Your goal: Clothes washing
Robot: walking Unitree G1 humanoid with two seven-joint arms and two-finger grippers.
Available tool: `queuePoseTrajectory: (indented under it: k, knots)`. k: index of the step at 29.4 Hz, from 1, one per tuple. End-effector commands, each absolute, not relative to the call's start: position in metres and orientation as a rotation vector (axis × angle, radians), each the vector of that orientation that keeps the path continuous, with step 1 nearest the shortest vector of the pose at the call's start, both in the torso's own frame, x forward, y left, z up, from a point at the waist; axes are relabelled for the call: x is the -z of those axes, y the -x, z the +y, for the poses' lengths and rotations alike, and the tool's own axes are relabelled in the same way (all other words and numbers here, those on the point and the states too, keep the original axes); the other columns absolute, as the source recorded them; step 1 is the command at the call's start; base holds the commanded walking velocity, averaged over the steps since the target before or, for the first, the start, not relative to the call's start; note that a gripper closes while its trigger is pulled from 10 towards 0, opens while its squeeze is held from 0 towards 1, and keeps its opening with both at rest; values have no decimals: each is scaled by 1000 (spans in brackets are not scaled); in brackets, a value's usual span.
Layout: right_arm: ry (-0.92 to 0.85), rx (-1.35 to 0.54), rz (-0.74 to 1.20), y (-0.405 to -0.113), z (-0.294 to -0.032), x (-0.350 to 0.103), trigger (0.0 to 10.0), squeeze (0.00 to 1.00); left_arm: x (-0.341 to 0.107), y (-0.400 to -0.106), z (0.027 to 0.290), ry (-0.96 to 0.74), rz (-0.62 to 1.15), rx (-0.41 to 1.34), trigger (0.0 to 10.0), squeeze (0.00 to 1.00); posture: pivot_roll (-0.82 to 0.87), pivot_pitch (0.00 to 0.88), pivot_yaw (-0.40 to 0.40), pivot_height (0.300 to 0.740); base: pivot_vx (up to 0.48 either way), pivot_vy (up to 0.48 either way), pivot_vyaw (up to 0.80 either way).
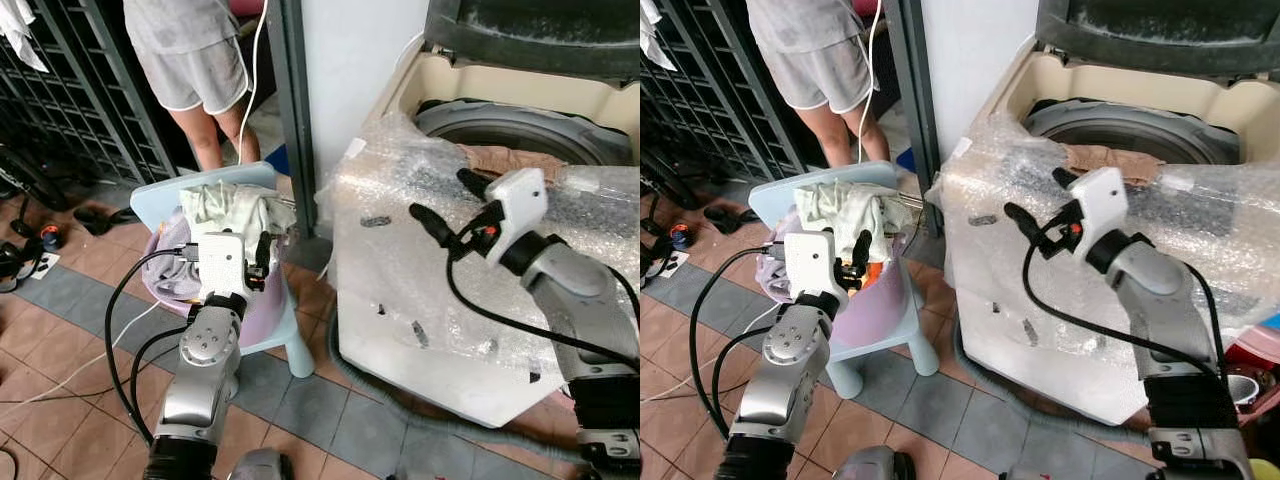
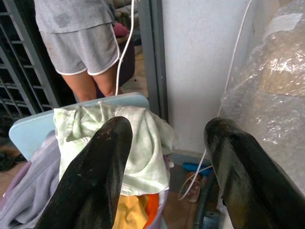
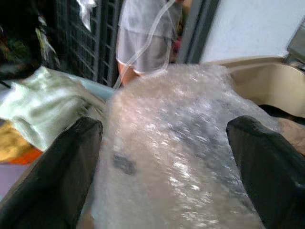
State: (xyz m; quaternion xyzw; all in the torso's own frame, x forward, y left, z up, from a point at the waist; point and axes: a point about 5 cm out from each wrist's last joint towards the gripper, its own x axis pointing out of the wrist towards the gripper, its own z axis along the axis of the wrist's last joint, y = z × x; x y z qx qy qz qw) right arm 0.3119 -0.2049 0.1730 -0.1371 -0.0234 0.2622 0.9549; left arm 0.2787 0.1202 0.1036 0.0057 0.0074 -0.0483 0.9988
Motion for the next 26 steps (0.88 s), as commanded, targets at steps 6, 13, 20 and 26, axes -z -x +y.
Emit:
queuePoseTrajectory:
  k: [6, 13, 20, 26]
  knots:
    - [319, -369, 22, -331, -226, -177, 10000, 1000, -104, -282, 127, -28, 17, 79, 10000, 0, -94, 0, 98, 740, 0, 0, 0]
    - [342, -100, -154, -349, -246, -227, 10000, 1000, -105, -283, 125, -25, 11, 81, 10000, 0, -92, 0, 102, 740, 0, 0, 0]
    - [292, -167, -302, -340, -207, -235, 10000, 0, -105, -285, 126, -5, 15, 57, 10000, 0, -100, 0, 107, 740, 0, 0, 0]
    - [229, -233, -286, -326, -173, -210, 10000, 0, -108, -287, 122, 11, -1, 60, 10000, 0, -101, 0, 107, 740, 0, 400, 0]
